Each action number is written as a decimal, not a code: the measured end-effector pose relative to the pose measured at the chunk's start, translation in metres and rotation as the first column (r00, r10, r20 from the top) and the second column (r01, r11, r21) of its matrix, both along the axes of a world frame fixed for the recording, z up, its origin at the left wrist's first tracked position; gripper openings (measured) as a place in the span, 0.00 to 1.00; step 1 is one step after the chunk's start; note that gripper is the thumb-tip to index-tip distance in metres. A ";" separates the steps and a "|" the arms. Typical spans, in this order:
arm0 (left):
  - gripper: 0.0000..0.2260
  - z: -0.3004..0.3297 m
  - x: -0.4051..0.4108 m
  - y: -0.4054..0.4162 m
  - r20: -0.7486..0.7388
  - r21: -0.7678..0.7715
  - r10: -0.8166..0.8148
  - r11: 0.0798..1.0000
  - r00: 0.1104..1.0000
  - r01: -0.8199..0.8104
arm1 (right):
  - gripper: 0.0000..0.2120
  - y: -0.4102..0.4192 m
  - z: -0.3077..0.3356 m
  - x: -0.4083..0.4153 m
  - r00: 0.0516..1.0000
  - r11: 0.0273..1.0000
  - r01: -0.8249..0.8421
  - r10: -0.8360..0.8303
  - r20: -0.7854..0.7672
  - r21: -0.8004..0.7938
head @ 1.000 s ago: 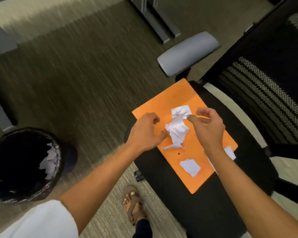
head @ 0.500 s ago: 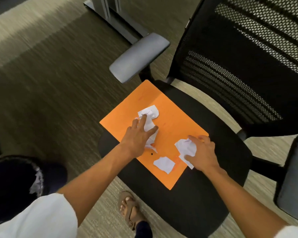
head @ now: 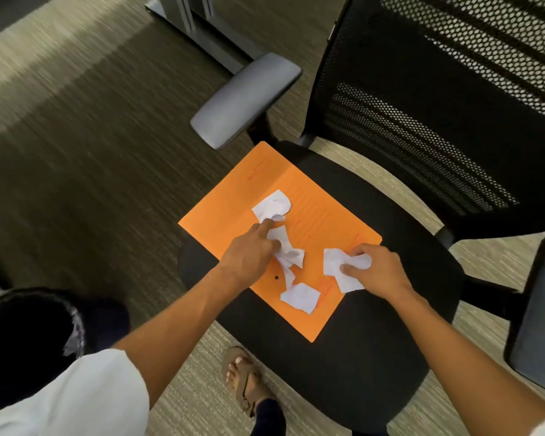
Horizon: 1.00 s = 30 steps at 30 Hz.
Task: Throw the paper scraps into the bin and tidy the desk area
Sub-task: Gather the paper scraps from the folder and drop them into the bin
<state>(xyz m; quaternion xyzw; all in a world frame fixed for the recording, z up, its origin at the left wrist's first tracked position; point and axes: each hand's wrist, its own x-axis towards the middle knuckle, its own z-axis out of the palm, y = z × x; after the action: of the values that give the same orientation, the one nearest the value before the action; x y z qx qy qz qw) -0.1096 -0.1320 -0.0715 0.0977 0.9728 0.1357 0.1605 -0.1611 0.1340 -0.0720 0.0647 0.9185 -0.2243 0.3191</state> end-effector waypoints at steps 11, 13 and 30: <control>0.08 0.021 -0.028 -0.030 0.037 0.400 0.414 0.828 0.909 -0.393 | 0.10 -0.038 0.028 0.040 0.969 0.941 -0.090 0.159 0.191 -0.328; 0.08 0.020 -0.032 -0.035 0.060 0.346 0.417 0.844 0.907 -0.411 | 0.09 -0.051 0.020 0.055 0.961 0.944 -0.221 0.253 0.108 -0.247; 0.04 0.009 -0.063 0.019 0.193 0.147 0.475 0.851 0.858 -0.504 | 0.18 -0.052 0.014 0.050 0.938 0.848 0.319 -0.347 0.010 -0.423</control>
<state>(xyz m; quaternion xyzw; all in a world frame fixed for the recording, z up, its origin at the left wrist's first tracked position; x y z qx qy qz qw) -0.1729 -0.1134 -0.0629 -0.1493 0.9327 0.2727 0.1829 -0.1111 0.0819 -0.0583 0.1455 0.8339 -0.4695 0.2509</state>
